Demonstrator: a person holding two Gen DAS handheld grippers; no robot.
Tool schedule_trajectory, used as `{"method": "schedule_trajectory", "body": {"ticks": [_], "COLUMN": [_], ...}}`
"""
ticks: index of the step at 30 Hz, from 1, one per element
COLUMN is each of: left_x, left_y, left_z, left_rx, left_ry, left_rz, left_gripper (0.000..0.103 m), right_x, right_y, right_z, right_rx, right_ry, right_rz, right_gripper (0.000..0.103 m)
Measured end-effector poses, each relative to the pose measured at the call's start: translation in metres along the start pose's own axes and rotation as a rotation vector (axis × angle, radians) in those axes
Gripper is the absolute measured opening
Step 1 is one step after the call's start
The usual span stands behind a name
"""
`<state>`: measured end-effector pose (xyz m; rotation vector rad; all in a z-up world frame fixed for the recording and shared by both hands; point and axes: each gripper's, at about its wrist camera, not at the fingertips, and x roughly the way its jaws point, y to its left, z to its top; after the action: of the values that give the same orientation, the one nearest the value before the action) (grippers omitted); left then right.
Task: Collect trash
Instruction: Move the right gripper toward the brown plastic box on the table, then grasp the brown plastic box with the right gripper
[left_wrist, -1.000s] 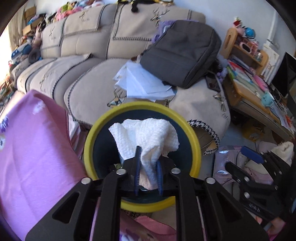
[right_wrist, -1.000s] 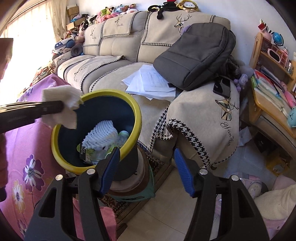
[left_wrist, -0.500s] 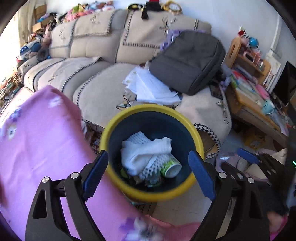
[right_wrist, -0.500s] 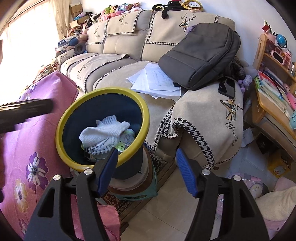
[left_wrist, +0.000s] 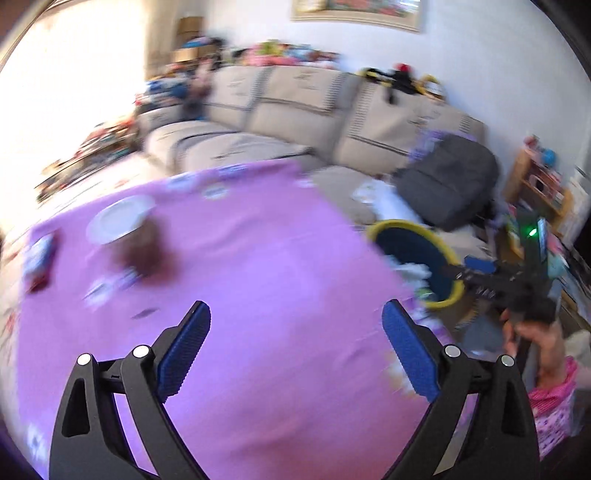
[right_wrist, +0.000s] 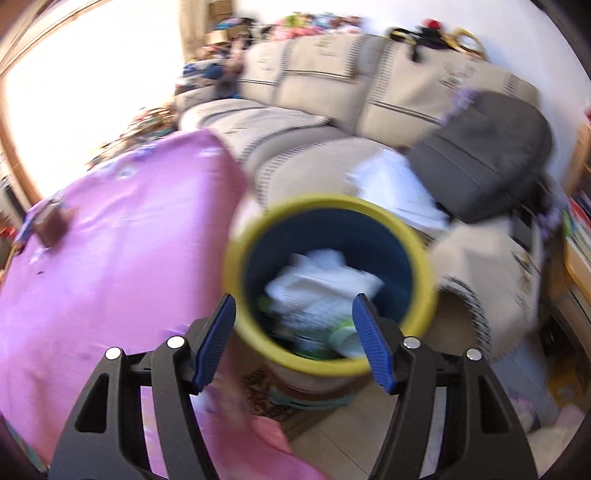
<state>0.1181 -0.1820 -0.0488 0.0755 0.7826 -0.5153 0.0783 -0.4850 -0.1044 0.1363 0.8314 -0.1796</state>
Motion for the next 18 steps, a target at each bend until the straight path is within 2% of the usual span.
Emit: {"method": "schedule_trajectory", "body": {"ticks": [4, 8, 13, 16, 18], "left_x": [-0.029, -0.052, -0.068, -0.071, -0.073], "left_y": [0.063, 0.110, 0.153, 0.166, 0.170], "left_z": [-0.028, -0.053, -0.071, -0.074, -0.075], "left_rx": [-0.110, -0.179, -0.220, -0.228, -0.230], "left_ry": [-0.002, -0.025, -0.040, -0.037, -0.042], "left_rz": [0.102, 0.184, 0.209, 0.198, 0.195], "left_gripper": [0.093, 0.093, 0.093, 0.093, 0.093], "right_x": [0.005, 0.010, 0.026, 0.043, 0.055], "right_y": [0.072, 0.153, 0.241, 0.283, 0.304], "right_z": [0.021, 0.037, 0.049, 0.056, 0.061], "right_rx": [-0.096, -0.190, -0.231, -0.239, -0.230], "right_ry": [-0.005, -0.022, -0.002, 0.021, 0.031], "right_rz": [0.114, 0.217, 0.331, 0.358, 0.346], "right_gripper": [0.063, 0.063, 0.063, 0.063, 0.063]}}
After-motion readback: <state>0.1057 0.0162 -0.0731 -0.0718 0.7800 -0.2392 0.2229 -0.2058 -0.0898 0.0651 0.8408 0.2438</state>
